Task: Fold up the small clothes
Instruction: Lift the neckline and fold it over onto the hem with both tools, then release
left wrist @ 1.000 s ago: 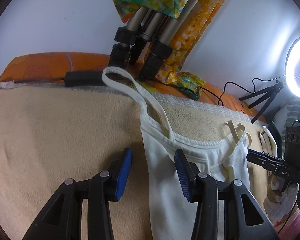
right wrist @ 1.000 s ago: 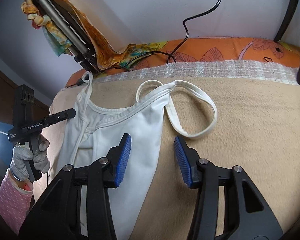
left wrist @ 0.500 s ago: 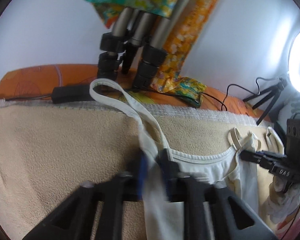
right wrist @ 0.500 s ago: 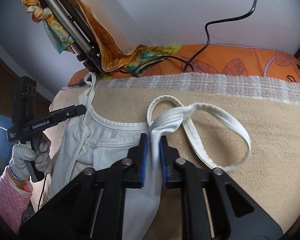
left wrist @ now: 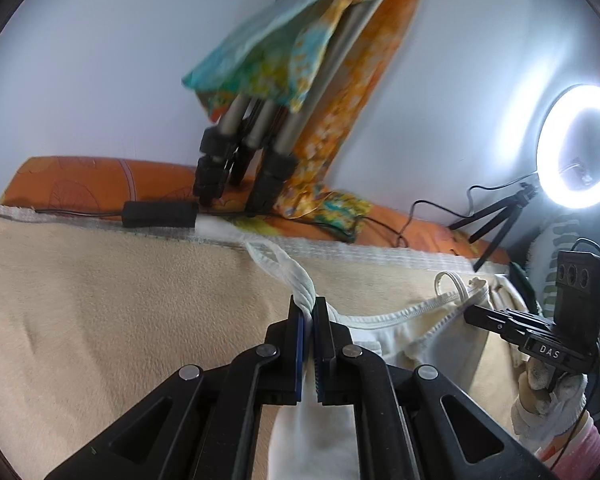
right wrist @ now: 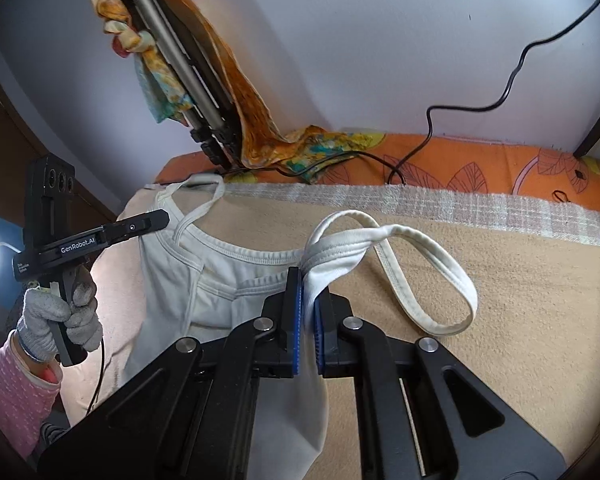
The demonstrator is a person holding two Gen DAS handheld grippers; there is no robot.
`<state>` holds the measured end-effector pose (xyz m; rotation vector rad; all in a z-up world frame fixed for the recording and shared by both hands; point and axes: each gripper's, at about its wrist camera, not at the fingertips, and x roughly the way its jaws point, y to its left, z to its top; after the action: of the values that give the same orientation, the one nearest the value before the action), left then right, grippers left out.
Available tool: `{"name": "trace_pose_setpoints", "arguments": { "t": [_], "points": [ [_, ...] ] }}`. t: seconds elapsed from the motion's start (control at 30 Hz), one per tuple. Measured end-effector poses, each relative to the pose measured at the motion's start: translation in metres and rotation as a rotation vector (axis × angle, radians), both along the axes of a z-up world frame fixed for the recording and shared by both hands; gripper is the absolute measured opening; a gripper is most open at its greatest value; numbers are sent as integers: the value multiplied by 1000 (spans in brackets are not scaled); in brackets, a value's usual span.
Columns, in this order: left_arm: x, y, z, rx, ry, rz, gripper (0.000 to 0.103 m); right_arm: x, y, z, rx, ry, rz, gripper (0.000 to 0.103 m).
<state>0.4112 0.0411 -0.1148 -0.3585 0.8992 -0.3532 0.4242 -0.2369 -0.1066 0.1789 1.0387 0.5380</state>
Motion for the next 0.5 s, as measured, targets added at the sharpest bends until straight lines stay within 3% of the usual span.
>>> {"name": "trace_pose_setpoints", "arguments": {
  "t": [0.5],
  "points": [
    [-106, -6, 52, -23, -64, -20, 1, -92, 7, 73, -11, -78, 37, 6]
  ]
}}
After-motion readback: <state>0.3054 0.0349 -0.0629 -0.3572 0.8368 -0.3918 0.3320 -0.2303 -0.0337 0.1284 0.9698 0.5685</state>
